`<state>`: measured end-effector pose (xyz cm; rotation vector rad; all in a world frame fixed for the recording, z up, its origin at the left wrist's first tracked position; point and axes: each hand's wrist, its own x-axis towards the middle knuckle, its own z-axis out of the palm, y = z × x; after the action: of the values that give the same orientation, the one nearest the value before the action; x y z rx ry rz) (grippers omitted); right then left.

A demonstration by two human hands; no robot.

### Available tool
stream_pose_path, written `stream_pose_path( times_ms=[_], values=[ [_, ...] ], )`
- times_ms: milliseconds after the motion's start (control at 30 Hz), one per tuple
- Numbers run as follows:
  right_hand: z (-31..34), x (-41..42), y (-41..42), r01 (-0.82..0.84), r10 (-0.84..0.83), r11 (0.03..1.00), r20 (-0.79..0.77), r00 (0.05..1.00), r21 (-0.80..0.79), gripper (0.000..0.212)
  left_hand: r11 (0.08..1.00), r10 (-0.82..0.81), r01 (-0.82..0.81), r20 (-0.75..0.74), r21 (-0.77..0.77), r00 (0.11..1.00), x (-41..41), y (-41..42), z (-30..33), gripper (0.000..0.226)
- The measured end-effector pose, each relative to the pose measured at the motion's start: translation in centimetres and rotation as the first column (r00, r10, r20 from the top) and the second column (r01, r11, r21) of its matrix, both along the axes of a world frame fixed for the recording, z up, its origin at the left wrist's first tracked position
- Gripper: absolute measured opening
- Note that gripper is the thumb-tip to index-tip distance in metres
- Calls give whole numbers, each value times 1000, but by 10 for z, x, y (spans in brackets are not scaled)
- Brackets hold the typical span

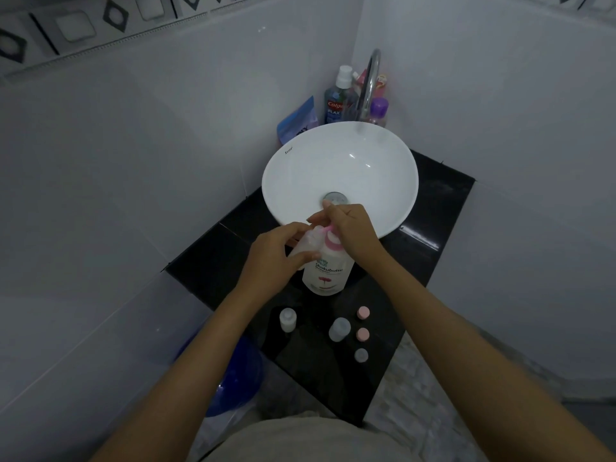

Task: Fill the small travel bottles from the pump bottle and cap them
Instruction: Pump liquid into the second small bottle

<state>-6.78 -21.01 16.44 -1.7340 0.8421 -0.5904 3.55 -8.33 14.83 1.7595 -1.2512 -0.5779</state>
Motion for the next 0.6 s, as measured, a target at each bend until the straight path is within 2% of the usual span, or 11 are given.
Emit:
stream_pose_path(
  times_ms=[233,367,433,600],
  values=[
    [-4,1,0,22,-22,998,12,1000,65,37,999,2,-2,2,-44,1000,2,8,2,31],
    [-5,1,-2,9,-11,997,18,1000,82,38,996,55,-62,-100,-67,993,3,15,0,34],
    [-5,2,-1,7,-9,995,22,1000,102,38,995,61,-68,-99,-75,993,3,20,0,35],
    [-5,2,-1,15,-15,996,3,1000,88,39,998,-19,24,-67,62,998,-10,36,-20,38]
  ],
)
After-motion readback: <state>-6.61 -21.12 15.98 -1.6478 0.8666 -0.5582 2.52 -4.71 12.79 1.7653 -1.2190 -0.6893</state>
